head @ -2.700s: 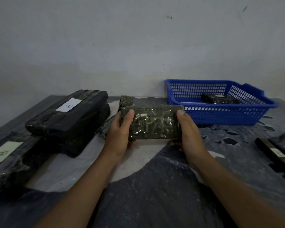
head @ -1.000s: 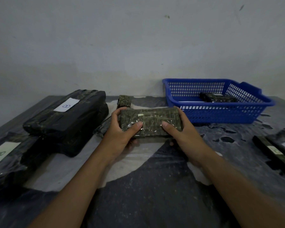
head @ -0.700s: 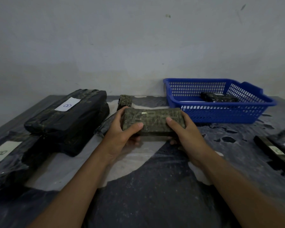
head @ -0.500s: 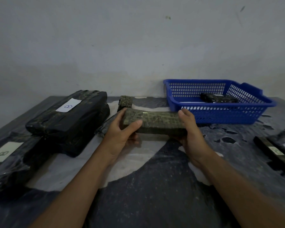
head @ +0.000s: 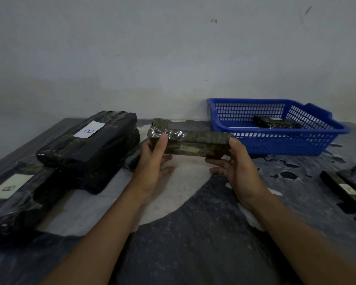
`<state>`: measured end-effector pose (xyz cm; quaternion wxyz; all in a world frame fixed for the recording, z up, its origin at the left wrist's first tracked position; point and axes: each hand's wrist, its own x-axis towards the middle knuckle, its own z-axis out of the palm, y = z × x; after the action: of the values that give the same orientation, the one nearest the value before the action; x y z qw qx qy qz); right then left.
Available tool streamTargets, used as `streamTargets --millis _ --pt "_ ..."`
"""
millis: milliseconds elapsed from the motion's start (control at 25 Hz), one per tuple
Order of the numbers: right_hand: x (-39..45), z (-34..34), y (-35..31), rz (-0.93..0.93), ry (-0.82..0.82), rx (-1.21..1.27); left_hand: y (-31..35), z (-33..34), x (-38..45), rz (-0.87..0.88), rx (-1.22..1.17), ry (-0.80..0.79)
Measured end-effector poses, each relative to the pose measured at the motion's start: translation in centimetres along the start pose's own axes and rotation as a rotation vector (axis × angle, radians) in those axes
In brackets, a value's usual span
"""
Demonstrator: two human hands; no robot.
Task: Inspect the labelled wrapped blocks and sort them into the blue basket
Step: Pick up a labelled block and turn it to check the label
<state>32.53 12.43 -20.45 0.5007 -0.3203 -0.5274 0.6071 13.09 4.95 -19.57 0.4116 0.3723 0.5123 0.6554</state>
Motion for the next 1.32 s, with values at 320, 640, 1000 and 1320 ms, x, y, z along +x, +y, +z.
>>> streamTargets --millis 320,640,1000,1320 --pt "-0.2 0.4 -0.3 -0.023 0.039 -0.073 -0.5 -0.1 0.3 0.064 0.02 -0.066" --pt "-0.8 0.8 -0.6 -0.04 0.076 -0.137 -0.5 0.0 0.2 0.071 0.055 -0.066" --pt "-2.0 1.4 -0.9 -0.162 0.161 -0.302 -0.8 0.9 -0.5 0.199 0.21 -0.001" --pt "-2.1 1.9 -0.5 -0.175 0.204 -0.411 -1.0 1.9 -0.6 0.29 0.3 0.118"
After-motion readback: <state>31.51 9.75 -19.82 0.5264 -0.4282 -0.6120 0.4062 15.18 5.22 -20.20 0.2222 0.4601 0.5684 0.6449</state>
